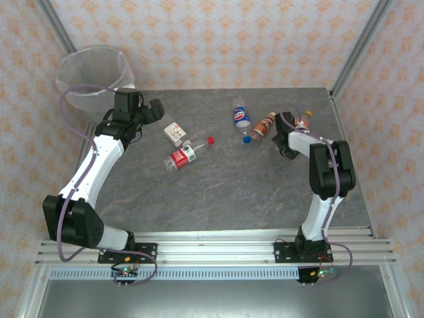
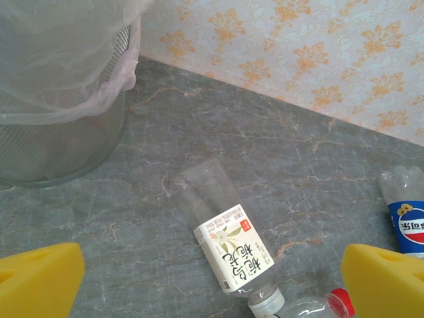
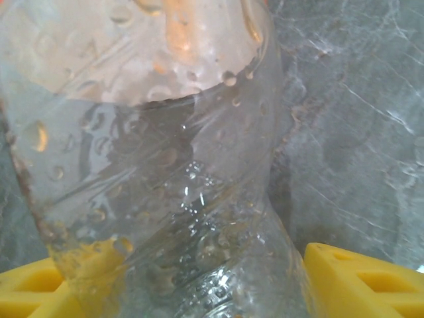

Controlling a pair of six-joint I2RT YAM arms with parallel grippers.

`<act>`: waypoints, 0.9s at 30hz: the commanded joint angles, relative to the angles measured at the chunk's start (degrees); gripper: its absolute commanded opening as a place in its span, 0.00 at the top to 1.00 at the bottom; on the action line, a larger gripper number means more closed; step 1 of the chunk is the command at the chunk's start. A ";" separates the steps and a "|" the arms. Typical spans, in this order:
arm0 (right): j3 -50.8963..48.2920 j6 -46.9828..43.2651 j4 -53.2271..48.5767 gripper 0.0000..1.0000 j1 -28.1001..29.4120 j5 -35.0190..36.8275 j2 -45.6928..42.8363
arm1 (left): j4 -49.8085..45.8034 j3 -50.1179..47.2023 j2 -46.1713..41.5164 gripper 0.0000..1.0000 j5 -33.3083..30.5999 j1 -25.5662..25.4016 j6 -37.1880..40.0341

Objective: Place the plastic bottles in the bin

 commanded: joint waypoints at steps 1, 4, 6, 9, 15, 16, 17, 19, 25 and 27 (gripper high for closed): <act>-3.13 -3.66 -0.14 0.50 0.01 1.87 -4.98 | -0.69 -1.10 0.26 0.00 1.71 -0.35 -0.59; -7.68 -4.52 2.62 0.55 0.01 3.75 -9.52 | -0.02 -1.13 0.51 0.00 3.57 -0.37 -0.99; -10.92 -5.19 4.98 0.58 0.01 4.09 -12.57 | 0.38 -1.39 0.77 0.00 4.56 -0.42 -1.47; -16.12 -7.32 9.37 0.63 -0.02 2.51 -17.89 | 2.17 -2.58 0.97 0.00 6.80 -0.38 -2.66; -25.31 -12.83 18.09 0.76 0.01 -2.14 -29.01 | 4.88 -4.41 1.52 0.00 10.47 -0.66 -4.58; -26.42 -13.49 19.20 0.79 0.05 -2.77 -30.77 | 5.13 -4.43 1.67 0.00 10.96 -0.81 -4.69; -27.37 -14.49 20.19 0.81 0.01 -4.79 -32.46 | 5.47 -4.59 1.74 0.00 11.68 -0.99 -4.82; -28.50 -16.77 21.66 0.86 0.01 -9.52 -35.23 | 6.32 -4.69 2.06 0.00 13.01 -1.38 -5.04; -29.72 -19.77 24.64 1.00 0.01 -20.20 -39.11 | 11.64 -5.73 2.94 0.00 18.52 -3.14 -5.91; -29.46 -20.02 25.14 1.00 0.04 -23.05 -39.13 | 13.76 -6.10 3.24 0.00 19.53 -4.11 -6.18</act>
